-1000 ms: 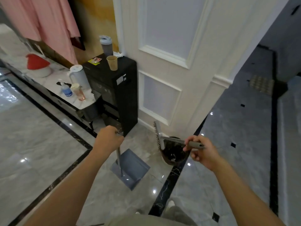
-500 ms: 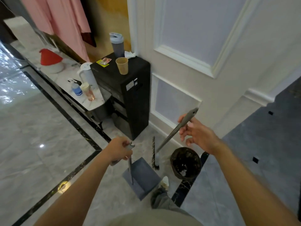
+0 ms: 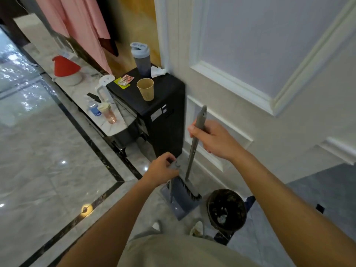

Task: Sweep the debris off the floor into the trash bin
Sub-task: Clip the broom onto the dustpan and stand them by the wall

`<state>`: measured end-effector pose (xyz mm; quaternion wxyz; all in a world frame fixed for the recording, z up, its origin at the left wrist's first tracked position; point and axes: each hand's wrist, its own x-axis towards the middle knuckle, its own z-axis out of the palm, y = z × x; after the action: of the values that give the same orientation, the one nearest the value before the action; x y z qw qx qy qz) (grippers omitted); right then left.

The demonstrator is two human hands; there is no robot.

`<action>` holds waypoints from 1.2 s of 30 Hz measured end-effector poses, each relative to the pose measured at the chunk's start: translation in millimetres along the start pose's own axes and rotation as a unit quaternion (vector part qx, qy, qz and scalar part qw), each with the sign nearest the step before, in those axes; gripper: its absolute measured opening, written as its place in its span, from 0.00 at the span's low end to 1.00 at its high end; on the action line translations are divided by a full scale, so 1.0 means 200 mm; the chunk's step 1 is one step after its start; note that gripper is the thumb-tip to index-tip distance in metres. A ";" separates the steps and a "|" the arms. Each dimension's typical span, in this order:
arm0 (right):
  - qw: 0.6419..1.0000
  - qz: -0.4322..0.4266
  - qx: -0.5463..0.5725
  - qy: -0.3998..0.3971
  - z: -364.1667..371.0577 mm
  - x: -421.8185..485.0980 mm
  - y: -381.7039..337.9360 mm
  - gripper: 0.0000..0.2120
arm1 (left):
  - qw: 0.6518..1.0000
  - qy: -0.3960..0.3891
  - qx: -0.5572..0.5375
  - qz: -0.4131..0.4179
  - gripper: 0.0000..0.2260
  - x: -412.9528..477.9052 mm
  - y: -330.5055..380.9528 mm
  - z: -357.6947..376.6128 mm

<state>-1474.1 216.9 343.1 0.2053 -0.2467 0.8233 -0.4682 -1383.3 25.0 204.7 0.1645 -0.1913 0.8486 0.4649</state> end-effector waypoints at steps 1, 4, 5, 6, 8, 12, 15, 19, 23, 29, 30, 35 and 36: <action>1.000 -0.006 -0.001 -0.003 0.00 0.04 -0.02 0.14 | 1.000 -0.017 -0.004 0.004 0.20 0.05 0.02 -0.01; 1.000 -0.013 -0.005 -0.006 0.02 0.12 -0.09 0.14 | 0.997 -0.058 -0.008 0.046 0.27 0.13 0.07 -0.03; 1.000 -0.014 -0.001 0.000 0.03 0.14 -0.10 0.15 | 0.996 -0.068 -0.011 0.062 0.26 0.15 0.09 -0.04; 1.000 -0.013 0.003 0.007 0.04 0.17 -0.11 0.15 | 0.994 -0.078 -0.013 0.079 0.24 0.17 0.11 -0.05; 1.000 -0.013 0.019 0.016 0.05 0.21 -0.12 0.15 | 0.991 -0.089 -0.017 0.102 0.21 0.20 0.12 -0.08; 0.999 -0.021 0.035 0.016 0.06 0.28 -0.15 0.18 | 0.988 -0.107 -0.026 0.112 0.22 0.28 0.09 -0.16; 0.998 -0.024 0.047 0.022 0.08 0.32 -0.16 0.18 | 0.987 -0.119 -0.018 0.111 0.21 0.33 0.08 -0.20; 0.996 -0.029 0.079 0.018 0.07 0.33 -0.18 0.19 | 0.984 -0.111 0.010 0.138 0.16 0.37 0.06 -0.20; 0.995 -0.028 0.094 0.033 0.05 0.32 -0.19 0.21 | 0.981 -0.109 0.021 0.160 0.11 0.38 0.04 -0.16; 0.984 0.024 0.173 0.039 0.04 0.28 -0.11 0.13 | 0.984 -0.089 0.037 0.152 0.11 0.39 -0.01 -0.13; 0.980 0.038 0.188 0.043 0.03 0.27 -0.08 0.13 | 0.985 -0.084 0.033 0.149 0.12 0.39 -0.01 -0.13; 0.952 0.167 0.230 0.116 -0.03 0.18 0.23 0.13 | 0.992 -0.078 0.013 0.096 0.13 0.45 -0.04 -0.10; 0.940 0.199 0.242 0.132 -0.03 0.15 0.33 0.13 | 0.993 -0.083 0.015 0.082 0.13 0.48 -0.04 -0.09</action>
<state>-1514.9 231.8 284.1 0.2374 0.0437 0.7371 -0.6312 -1464.1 -11.1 163.8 0.1988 -0.0794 0.8518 0.4781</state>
